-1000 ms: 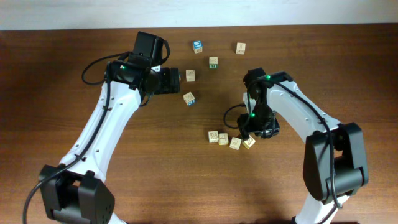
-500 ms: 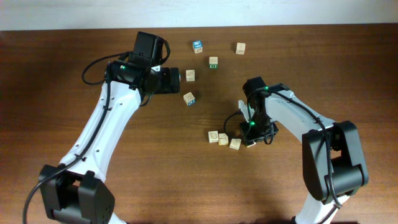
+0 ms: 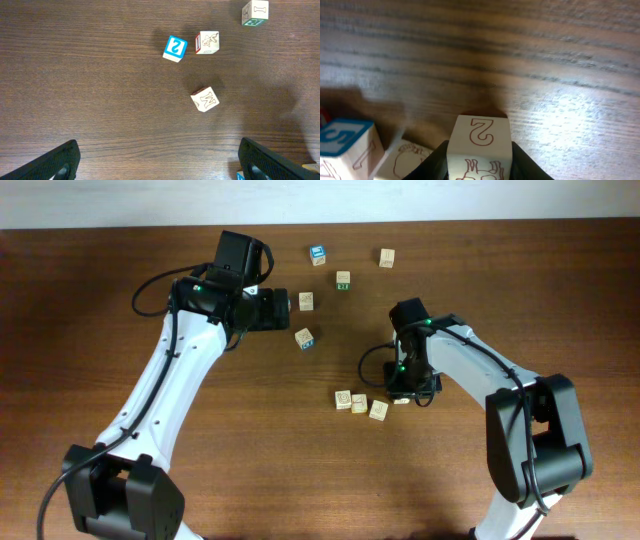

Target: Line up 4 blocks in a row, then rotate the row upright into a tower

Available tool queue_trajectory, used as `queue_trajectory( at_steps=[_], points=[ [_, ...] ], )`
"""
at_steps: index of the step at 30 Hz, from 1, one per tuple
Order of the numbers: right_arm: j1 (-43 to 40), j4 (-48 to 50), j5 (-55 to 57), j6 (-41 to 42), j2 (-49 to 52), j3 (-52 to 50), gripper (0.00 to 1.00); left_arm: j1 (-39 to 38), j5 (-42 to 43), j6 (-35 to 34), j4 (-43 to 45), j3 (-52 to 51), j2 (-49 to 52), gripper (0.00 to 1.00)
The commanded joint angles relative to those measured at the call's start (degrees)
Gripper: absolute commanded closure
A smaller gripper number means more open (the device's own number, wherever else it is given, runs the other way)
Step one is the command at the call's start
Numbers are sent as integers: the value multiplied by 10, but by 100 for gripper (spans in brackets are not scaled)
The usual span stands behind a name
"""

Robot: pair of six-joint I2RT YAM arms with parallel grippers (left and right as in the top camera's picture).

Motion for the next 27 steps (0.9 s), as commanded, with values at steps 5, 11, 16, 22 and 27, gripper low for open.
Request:
queue_trajectory(
  at_steps=[5,11,16,22,27],
  points=[
    [0,-3,26,30,-2,10,51,-2,-9,-7,1,4,4,1],
    [0,-117,27,32,-4,115,46,-2,-9,-7,1,4,4,1],
    [0,-187,23,36,-5,202,45,-2,-9,-7,-1,4,4,1],
    [0,-260,32,75,-53,309,46,-2,-15,-5,-1,4,4,1],
    [21,-297,172,174,-118,302,46,-2,-30,-5,1,4,4,1]
  ],
)
